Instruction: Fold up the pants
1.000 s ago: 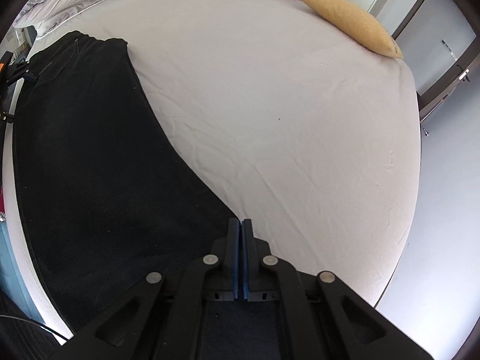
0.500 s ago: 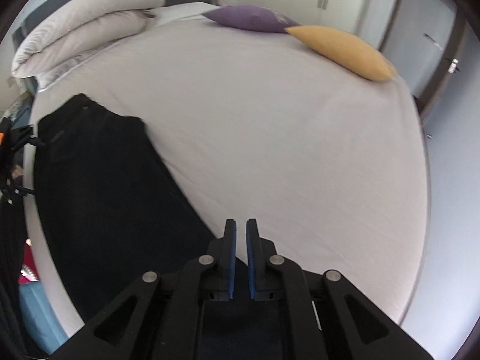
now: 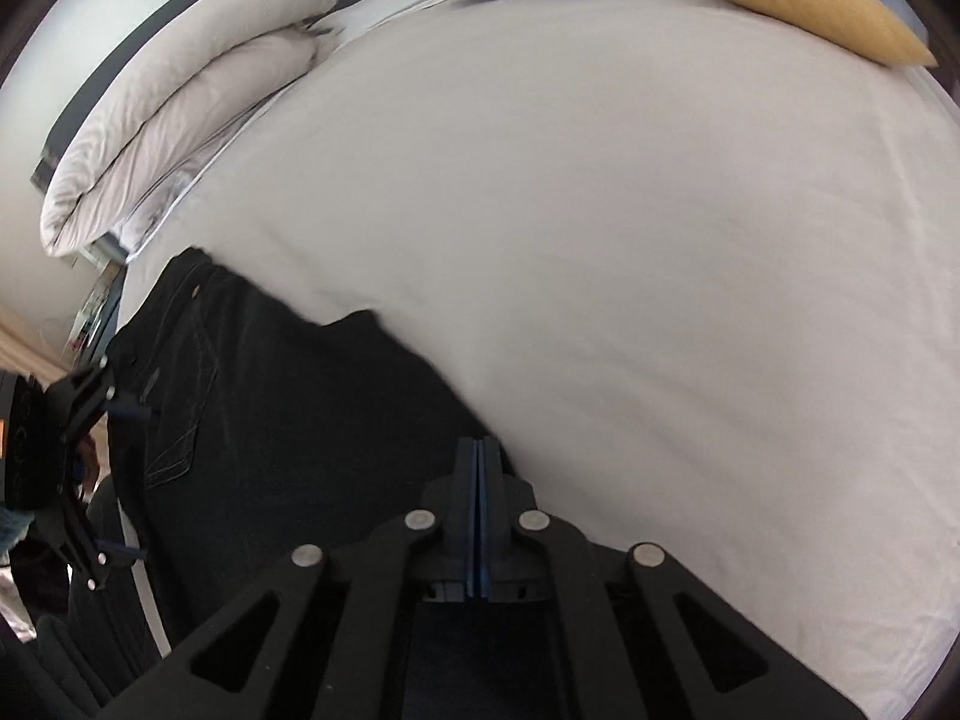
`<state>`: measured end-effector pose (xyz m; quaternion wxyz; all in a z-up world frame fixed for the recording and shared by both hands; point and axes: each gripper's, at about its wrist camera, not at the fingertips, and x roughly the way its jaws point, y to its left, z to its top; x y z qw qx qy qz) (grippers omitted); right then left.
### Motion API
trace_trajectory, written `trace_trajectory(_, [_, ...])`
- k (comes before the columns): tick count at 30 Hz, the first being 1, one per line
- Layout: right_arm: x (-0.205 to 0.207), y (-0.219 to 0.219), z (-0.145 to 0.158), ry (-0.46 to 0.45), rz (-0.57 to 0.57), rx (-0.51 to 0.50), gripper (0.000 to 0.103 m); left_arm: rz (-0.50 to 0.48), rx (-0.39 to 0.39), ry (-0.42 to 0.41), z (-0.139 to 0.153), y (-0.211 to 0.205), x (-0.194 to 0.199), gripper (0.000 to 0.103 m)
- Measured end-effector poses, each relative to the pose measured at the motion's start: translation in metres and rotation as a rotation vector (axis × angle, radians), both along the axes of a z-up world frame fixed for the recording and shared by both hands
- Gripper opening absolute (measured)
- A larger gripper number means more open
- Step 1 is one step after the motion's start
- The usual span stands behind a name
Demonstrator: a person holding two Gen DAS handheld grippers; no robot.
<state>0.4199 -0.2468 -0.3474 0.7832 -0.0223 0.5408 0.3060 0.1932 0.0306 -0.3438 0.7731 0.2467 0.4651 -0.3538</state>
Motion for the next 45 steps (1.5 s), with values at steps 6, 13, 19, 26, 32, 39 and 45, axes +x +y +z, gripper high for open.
trace_trajectory(6, [-0.034, -0.013, 0.032, -0.078, -0.021, -0.004, 0.019, -0.001, 0.005, 0.041, -0.011, 0.023, -0.036, 0.101])
trace_trajectory(13, [-0.125, 0.006, 0.037, 0.016, 0.081, 0.277, 0.038, 0.046, -0.142, 0.050, 0.037, 0.048, -0.039, 0.100])
trace_trajectory(19, [-0.180, -0.021, -0.023, 0.181, -0.079, 0.333, 0.031, 0.025, -0.246, -0.010, 0.061, -0.001, 0.000, 0.100])
trace_trajectory(26, [-0.231, -0.082, -0.021, 0.203, -0.185, 0.297, 0.000, 0.041, -0.137, 0.047, -0.010, -0.023, 0.013, 0.100])
trace_trajectory(32, [-0.225, -0.096, 0.022, 0.109, -0.227, 0.239, 0.056, 0.018, -0.113, 0.029, 0.011, -0.010, -0.019, 0.100])
trace_trajectory(39, [-0.195, -0.069, 0.022, 0.073, -0.262, 0.329, 0.060, 0.119, -0.272, -0.026, 0.042, -0.014, 0.024, 0.100])
trace_trajectory(45, [-0.235, -0.120, -0.017, 0.107, -0.415, 0.331, 0.027, 0.089, -0.128, 0.064, -0.012, -0.034, 0.025, 0.100])
